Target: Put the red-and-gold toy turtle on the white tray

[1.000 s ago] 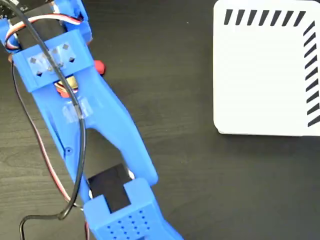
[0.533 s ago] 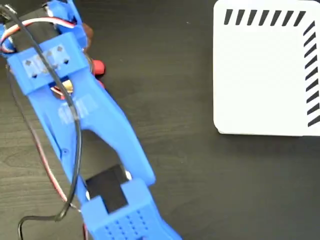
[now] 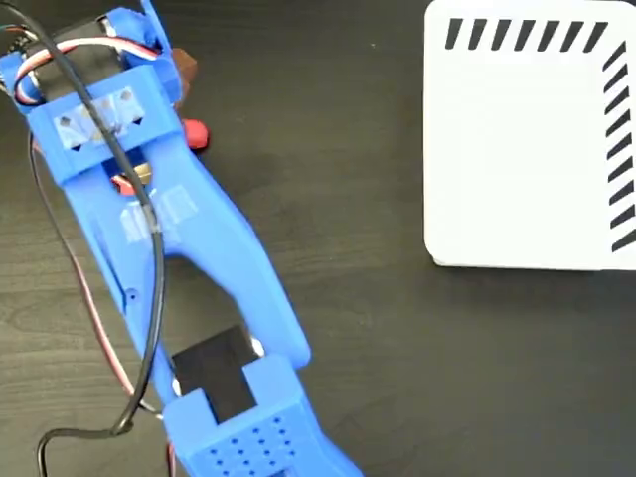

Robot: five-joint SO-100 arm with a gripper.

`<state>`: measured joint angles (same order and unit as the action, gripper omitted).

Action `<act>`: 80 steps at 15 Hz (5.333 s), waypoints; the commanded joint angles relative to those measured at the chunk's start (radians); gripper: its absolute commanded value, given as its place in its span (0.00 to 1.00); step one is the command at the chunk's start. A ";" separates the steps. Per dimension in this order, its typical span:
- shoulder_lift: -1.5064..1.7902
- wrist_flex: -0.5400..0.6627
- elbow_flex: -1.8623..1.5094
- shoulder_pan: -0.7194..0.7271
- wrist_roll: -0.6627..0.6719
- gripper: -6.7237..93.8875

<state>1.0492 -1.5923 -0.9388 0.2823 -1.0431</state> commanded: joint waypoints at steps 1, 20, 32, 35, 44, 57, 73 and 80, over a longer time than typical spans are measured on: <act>0.029 0.025 -0.017 0.018 -0.023 0.63; -0.140 0.170 0.000 0.069 -0.051 0.74; -0.190 0.224 0.002 0.055 -0.048 0.62; -0.196 0.224 0.002 0.046 -0.046 0.53; -0.198 0.249 -0.020 0.031 -0.052 0.07; 0.215 0.037 -0.015 0.021 0.002 0.07; 0.681 -0.026 -0.230 -0.581 1.158 0.07; 0.316 -0.094 0.049 -0.813 1.230 0.07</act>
<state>1.3837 -1.6613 -0.9817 -0.4878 0.1795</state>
